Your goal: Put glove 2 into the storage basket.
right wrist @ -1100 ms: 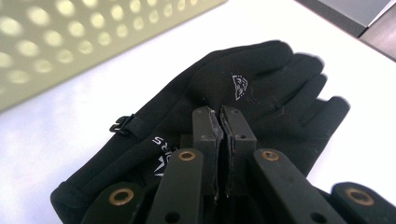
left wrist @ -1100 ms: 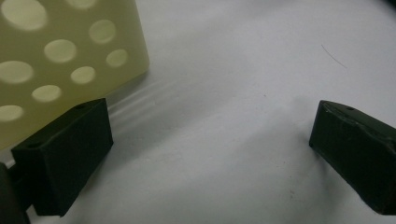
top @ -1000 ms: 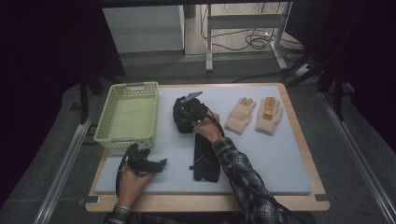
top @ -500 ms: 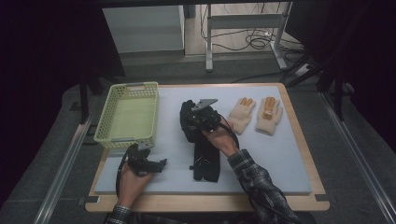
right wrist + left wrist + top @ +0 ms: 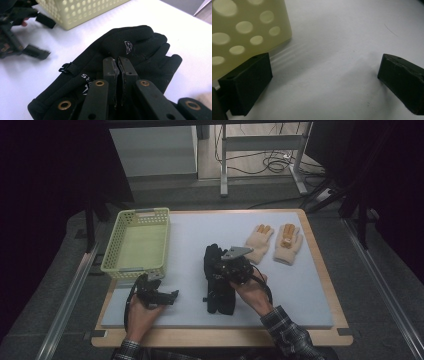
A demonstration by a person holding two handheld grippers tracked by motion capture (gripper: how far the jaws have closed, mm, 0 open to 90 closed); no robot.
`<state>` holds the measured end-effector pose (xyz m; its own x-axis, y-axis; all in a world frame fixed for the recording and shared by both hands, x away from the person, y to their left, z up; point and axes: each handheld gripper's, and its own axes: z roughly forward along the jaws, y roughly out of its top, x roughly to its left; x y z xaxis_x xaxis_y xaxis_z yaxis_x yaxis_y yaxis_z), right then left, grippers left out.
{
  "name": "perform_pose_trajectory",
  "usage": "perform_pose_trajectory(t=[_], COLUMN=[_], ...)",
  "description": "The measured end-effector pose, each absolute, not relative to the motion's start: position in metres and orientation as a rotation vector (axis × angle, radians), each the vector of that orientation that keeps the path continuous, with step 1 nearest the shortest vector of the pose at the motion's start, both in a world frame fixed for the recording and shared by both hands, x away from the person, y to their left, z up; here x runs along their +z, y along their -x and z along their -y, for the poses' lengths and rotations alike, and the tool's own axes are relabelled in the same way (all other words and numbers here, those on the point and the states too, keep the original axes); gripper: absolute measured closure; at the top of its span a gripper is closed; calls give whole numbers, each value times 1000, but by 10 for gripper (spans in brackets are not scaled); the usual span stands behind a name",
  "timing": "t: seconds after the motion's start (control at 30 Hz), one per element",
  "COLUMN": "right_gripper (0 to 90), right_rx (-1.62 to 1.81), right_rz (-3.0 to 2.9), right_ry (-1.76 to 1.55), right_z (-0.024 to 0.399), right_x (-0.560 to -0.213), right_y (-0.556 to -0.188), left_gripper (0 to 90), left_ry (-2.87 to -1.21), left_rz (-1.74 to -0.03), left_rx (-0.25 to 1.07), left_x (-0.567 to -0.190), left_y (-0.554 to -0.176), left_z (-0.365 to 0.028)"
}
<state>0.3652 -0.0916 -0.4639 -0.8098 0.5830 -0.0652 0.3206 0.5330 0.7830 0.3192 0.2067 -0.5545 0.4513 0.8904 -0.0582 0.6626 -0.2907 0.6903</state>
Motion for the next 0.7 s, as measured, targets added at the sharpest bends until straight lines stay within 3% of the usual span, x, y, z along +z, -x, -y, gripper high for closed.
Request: perform_pose_trajectory(t=[0.37, 0.43, 0.5, 0.53, 0.7], right_gripper=[825, 781, 610, 567, 521], right_rx=[1087, 1093, 1124, 1136, 1184], right_rz=[-2436, -2445, -2466, -2469, -2434], right_ry=[-836, -848, -868, -861, -876], right_z=[96, 96, 96, 97, 113], right_x=[-490, -497, -503, -502, -487], right_y=[-339, -340, -342, -342, -341], left_gripper=[0, 0, 0, 0, 0], left_ry=[-2056, -2056, -2056, -2056, -2056], left_rz=[-1290, -1290, -1290, -1290, -1291], left_rx=[450, 449, 450, 450, 449], left_x=[-554, -554, -554, -554, -554], left_y=[-319, -319, -319, -319, -319], left_z=[-207, -207, -207, -207, -207])
